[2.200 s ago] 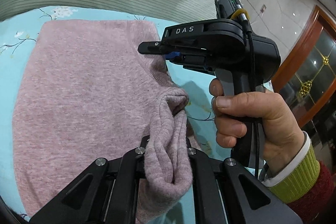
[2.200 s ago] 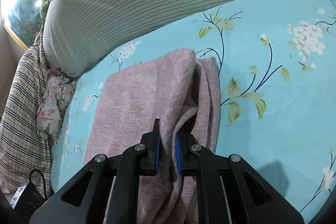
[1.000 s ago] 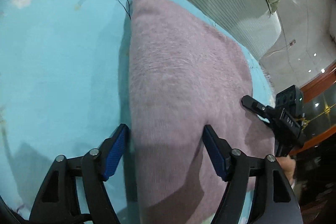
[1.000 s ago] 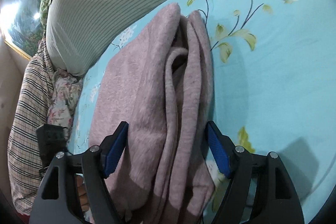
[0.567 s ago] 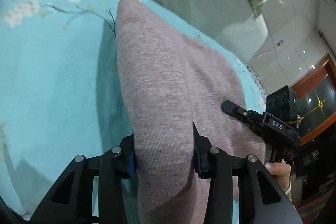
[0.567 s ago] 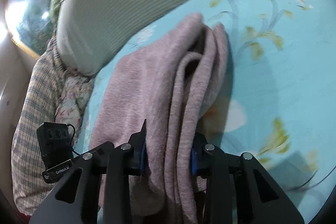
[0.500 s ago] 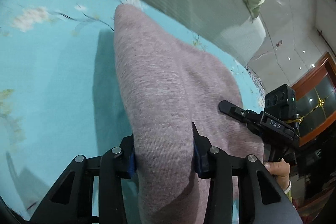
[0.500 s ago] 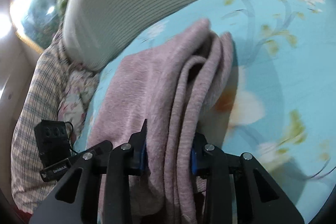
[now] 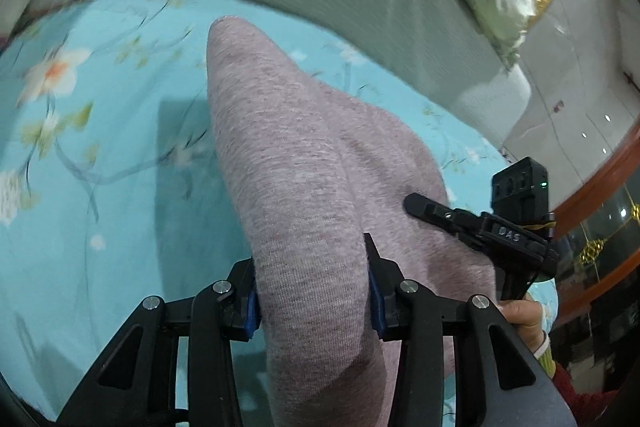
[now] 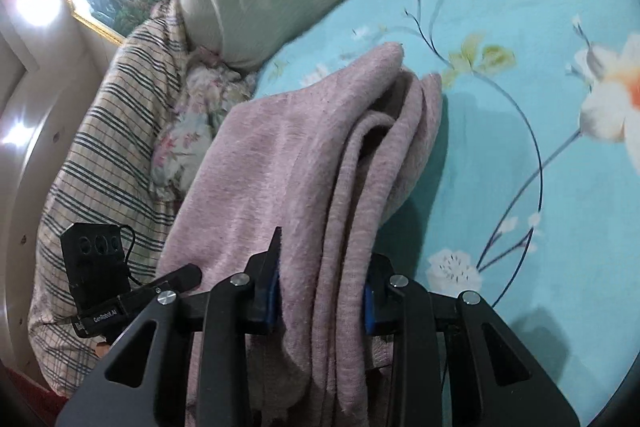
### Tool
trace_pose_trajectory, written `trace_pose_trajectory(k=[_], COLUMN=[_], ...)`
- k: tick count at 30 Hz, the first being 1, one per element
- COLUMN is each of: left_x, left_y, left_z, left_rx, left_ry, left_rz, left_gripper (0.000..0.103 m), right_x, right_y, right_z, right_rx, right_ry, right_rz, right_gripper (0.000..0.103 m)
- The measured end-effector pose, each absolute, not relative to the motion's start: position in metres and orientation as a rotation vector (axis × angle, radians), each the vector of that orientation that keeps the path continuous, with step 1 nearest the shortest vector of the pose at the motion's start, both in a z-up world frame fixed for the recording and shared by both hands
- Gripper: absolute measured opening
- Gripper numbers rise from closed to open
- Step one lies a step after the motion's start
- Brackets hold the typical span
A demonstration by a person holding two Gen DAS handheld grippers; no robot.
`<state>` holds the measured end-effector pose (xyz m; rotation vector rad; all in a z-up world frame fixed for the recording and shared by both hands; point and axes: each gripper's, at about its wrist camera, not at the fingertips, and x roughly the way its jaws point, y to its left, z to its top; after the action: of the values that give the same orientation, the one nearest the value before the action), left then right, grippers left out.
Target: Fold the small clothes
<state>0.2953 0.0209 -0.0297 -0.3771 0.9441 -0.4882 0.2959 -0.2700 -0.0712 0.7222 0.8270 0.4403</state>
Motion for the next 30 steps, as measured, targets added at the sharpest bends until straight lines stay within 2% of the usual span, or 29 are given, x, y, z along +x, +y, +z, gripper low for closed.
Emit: trace_pose_trajectory(k=[3,9,14,15,16,17,19,23,25,27,30], left_x=[0.299,0.297,0.273,0.267,0.261,0.255,0.245,0.233,0.234,0.233,0.229], left_y=[0.02,0.024,0.048,0.05,0.058,0.063,0.063,0.052,0.038,0.029,0.019], left_z=[-0.056,-0.065,-0.049,-0.043,-0.041,-0.038,-0.027,-0.017,-0.017,-0.019,-0.015], left_rx=[-0.379,-0.417,-0.411,-0.396,-0.386,-0.379,-0.377,-0.339,-0.309,-0.283,-0.252], left_ry=[0.991,1.002,0.956,0.934,0.921,0.91,0.882,0.851,0.861,0.875,0.875], left_rz=[-0.436,-0.399,-0.35,-0.338,-0.332,-0.332,-0.371,-0.458,-0.483,-0.506,-0.557], left_gripper=[0.048,0.065,0.066,0.064,0.063,0.062,0.054,0.052,0.049,0.045,0.045], right_x=[0.296,0.289,0.273,0.274,0.277,0.283,0.292,0.317,0.321,0.32,0.317], right_y=[-0.271,-0.283,-0.3,-0.3,-0.298,-0.295,-0.289,-0.28,-0.275,-0.278,-0.287], right_z=[-0.078,-0.071,-0.033,-0.028,-0.024,-0.021,-0.02,-0.035,-0.031,-0.018,-0.006], right_rx=[0.731,0.699,0.62,0.61,0.604,0.598,0.578,0.607,0.589,0.595,0.588], right_ry=[0.846,0.859,0.752,0.743,0.744,0.756,0.779,0.844,0.835,0.787,0.74], right_rz=[0.423,0.337,0.232,0.235,0.242,0.249,0.251,0.304,0.312,0.323,0.294], right_gripper=[0.036,0.062,0.062,0.053,0.038,0.035,0.034,0.034,0.011,0.011,0.011])
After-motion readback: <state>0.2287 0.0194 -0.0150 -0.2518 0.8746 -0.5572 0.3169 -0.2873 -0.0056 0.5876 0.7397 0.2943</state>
